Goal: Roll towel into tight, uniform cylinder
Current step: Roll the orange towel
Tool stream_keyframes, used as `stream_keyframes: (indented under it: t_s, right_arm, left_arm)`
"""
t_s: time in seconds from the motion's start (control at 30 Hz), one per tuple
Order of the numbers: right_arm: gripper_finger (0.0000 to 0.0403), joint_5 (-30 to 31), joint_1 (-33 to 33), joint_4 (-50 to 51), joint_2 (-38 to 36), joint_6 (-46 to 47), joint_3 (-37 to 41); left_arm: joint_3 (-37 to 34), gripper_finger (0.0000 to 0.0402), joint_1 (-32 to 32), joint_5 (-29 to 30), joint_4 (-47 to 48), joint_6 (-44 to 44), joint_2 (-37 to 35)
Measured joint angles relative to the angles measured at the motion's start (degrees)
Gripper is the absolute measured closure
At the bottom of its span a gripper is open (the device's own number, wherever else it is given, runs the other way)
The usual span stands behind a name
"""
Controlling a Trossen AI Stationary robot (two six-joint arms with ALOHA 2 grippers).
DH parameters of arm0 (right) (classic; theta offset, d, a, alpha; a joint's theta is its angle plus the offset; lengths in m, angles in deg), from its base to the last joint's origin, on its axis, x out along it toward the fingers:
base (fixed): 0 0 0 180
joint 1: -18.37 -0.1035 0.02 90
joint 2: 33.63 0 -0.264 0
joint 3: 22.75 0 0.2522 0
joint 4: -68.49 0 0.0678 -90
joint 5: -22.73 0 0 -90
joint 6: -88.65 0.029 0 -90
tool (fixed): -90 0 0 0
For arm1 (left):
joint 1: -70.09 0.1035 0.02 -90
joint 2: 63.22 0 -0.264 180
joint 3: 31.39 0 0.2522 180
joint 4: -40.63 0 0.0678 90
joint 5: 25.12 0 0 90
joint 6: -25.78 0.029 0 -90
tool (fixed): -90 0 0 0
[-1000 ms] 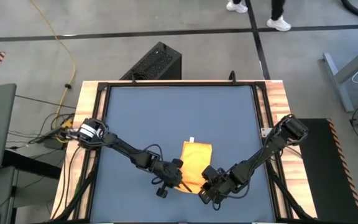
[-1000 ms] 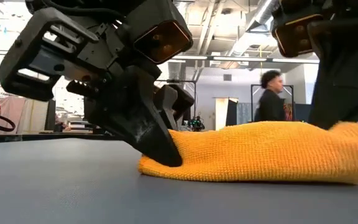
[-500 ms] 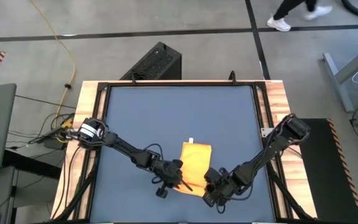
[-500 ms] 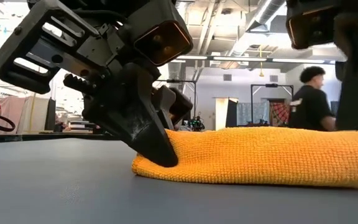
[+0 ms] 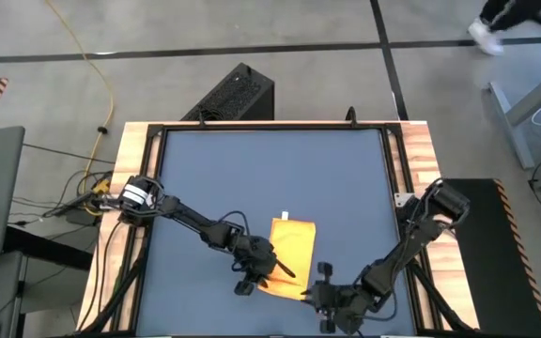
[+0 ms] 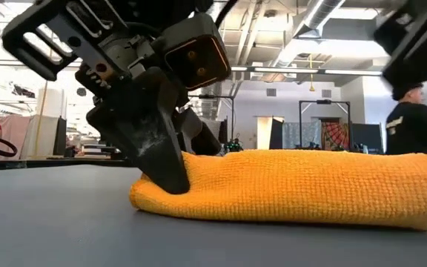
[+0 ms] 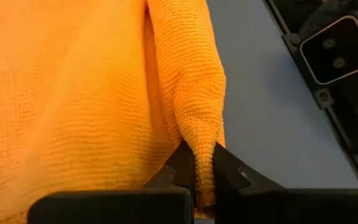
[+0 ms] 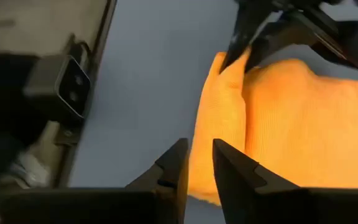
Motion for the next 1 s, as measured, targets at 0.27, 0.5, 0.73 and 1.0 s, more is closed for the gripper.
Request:
stream_keyframes:
  t_s: [0.27, 0.5, 0.73, 1.0]
  right_arm:
    - [0.0222, -1.18, 0.67, -0.33, 4.01, -4.80, -2.56]
    - [0.0149, -1.10, 0.72, 2.20, 4.08, -4.55, -2.58]
    - [0.0149, -0.82, 1.04, 1.10, 8.89, -4.71, -2.45]
    - [0.0205, 0.71, 1.70, 3.98, 9.52, 2.04, -2.36]
  left_arm:
    - [0.00, 0.0394, 0.68, -0.81, 0.35, -0.82, 0.00]
    - [0.00, 0.0393, 0.68, -0.83, 0.39, -0.82, 0.00]
    - [0.00, 0.0393, 0.68, -0.83, 0.50, -0.46, 0.00]
    - [0.00, 0.0379, 0.77, -2.38, 1.16, 0.21, 0.00]
